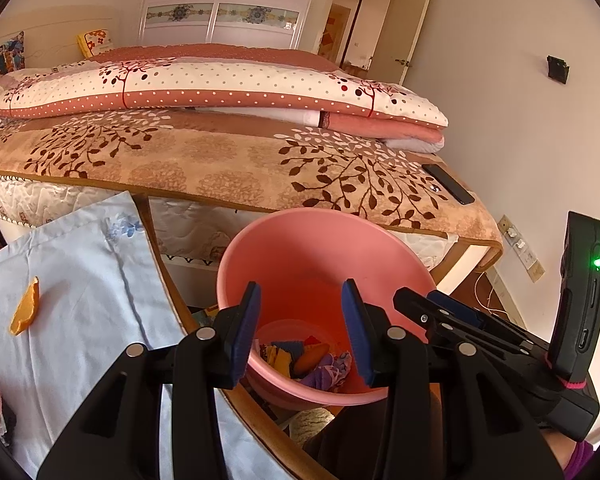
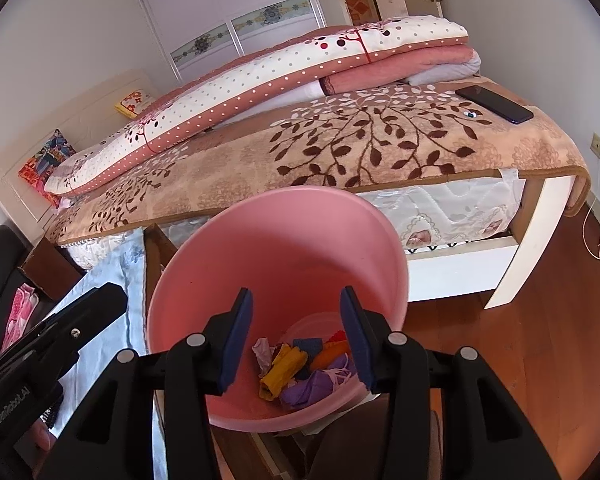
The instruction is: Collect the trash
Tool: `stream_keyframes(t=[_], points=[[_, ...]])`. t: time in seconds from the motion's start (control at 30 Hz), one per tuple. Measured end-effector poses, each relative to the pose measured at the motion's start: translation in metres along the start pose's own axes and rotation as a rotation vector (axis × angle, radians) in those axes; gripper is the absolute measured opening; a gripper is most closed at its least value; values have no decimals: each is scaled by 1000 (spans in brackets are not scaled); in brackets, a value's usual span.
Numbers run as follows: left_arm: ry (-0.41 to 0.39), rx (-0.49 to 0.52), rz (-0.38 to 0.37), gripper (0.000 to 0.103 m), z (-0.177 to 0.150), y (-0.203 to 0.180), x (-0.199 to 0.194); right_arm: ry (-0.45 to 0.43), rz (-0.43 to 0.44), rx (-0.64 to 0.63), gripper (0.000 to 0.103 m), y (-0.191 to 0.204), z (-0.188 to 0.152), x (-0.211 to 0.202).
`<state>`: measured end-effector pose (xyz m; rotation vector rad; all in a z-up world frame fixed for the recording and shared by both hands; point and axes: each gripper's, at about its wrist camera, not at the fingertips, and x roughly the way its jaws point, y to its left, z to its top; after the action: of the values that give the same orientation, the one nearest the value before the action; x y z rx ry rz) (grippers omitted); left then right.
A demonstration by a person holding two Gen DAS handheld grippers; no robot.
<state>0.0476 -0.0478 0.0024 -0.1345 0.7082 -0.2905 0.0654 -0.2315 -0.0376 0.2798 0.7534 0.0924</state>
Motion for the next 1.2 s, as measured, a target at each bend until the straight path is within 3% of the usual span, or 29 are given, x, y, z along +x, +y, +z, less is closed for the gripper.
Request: stream_keyframes(t=[0.53,1.2], points=[[-14,-38,95,42,-8,30,-33,18,111,-109,45,50,-15,-7],[-51,-117,324,42,-49,93,-89,86,229,-252,45,114,-58,-9]])
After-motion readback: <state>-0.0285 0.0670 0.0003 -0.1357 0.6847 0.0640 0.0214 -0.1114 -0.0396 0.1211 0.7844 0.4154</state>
